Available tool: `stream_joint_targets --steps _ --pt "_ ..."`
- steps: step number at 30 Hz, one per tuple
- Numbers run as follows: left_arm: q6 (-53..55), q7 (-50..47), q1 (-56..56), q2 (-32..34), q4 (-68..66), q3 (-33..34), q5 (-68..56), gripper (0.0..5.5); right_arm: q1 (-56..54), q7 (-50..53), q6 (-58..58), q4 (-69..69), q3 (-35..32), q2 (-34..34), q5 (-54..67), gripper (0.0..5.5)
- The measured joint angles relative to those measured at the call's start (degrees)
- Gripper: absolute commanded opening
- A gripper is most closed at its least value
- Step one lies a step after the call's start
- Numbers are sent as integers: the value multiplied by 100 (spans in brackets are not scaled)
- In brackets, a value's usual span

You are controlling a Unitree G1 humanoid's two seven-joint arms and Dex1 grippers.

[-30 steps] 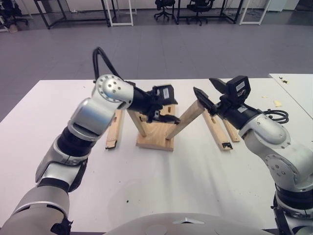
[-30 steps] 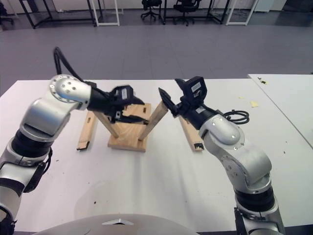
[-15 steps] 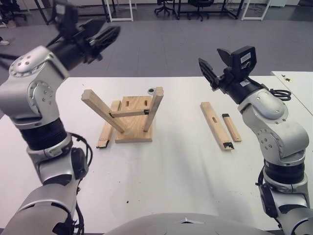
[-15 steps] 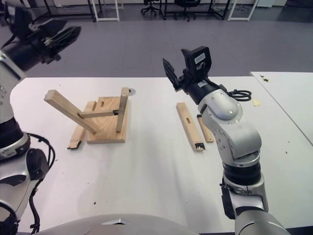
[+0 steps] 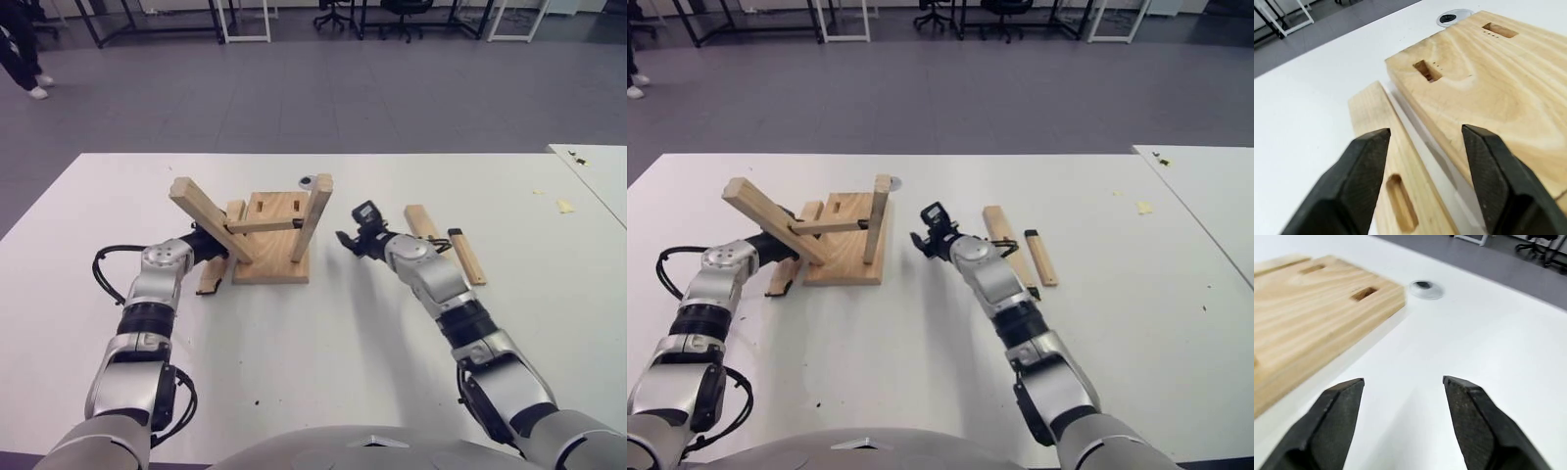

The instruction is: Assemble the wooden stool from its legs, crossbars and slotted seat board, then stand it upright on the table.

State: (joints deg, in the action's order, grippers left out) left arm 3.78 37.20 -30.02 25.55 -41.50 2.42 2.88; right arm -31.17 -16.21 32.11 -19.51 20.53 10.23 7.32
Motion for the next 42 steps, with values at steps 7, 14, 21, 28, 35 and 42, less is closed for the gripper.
stream_joint_targets --steps 7,14,21,28,35,42 --pt "-303 -75 -154 -70 -105 -581 215 269 -65 -597 -363 -407 425 -124 -643 303" --pt "8 -173 87 -911 543 -794 -53 269 243 -622 -120 901 -248 825 -994 303" --pt "652 -240 625 -992 1637 -806 -231 269 611 592 128 3919 -2815 1187 -717 303" --pt "1216 -579 806 -779 2306 -439 -340 269 36 729 1266 5679 -2070 -1113 2093 303" --pt "1579 -1060 812 -657 3340 350 -857 269 1050 1068 2500 3877 -1984 -1474 2242 303" --pt "1727 -1446 1110 -877 3506 -12 -721 269 1144 894 2486 4120 -1433 -1203 2190 303"
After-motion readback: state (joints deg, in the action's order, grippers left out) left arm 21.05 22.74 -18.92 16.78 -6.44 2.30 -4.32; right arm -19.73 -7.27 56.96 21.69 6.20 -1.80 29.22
